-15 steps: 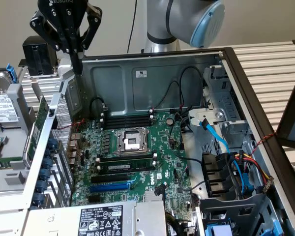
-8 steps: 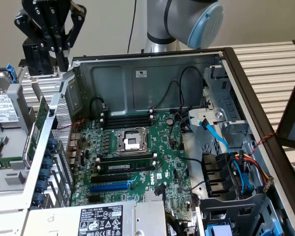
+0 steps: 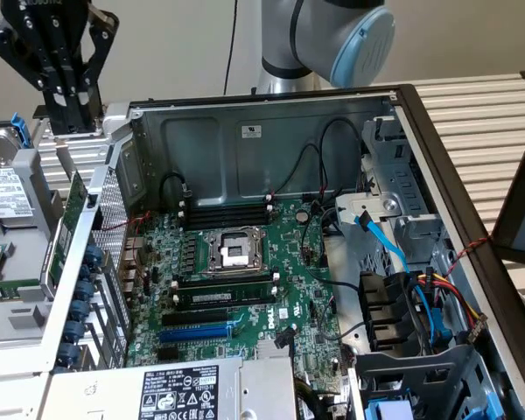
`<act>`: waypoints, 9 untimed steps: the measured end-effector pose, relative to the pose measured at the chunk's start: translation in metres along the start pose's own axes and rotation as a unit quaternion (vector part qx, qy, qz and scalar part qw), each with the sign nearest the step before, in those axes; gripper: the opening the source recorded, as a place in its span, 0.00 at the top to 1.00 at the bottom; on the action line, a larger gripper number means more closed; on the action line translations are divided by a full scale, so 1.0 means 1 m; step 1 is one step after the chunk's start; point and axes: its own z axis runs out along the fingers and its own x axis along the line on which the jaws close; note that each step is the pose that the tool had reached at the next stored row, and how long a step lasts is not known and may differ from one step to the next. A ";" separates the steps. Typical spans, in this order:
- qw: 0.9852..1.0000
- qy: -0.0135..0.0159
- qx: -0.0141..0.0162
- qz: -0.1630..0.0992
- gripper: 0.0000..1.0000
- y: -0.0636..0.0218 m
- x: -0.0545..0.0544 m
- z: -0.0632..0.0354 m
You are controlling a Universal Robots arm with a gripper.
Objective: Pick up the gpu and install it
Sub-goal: 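Reach for the gpu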
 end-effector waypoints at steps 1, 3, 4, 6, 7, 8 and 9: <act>1.000 0.000 0.000 0.000 0.89 -0.0003 0.005 -0.0001; 1.000 0.000 0.000 0.000 0.89 -0.0009 0.014 -0.0003; 1.000 0.000 0.000 0.000 0.89 -0.0012 0.018 -0.0004; 1.000 0.000 -0.001 0.000 0.89 -0.0018 0.027 -0.0005; 1.000 0.000 -0.001 0.000 0.89 -0.0021 0.032 -0.0005; 1.000 0.000 -0.001 0.000 0.89 -0.0025 0.036 -0.0005; 1.000 -0.001 -0.001 0.000 0.89 -0.0028 0.041 -0.0005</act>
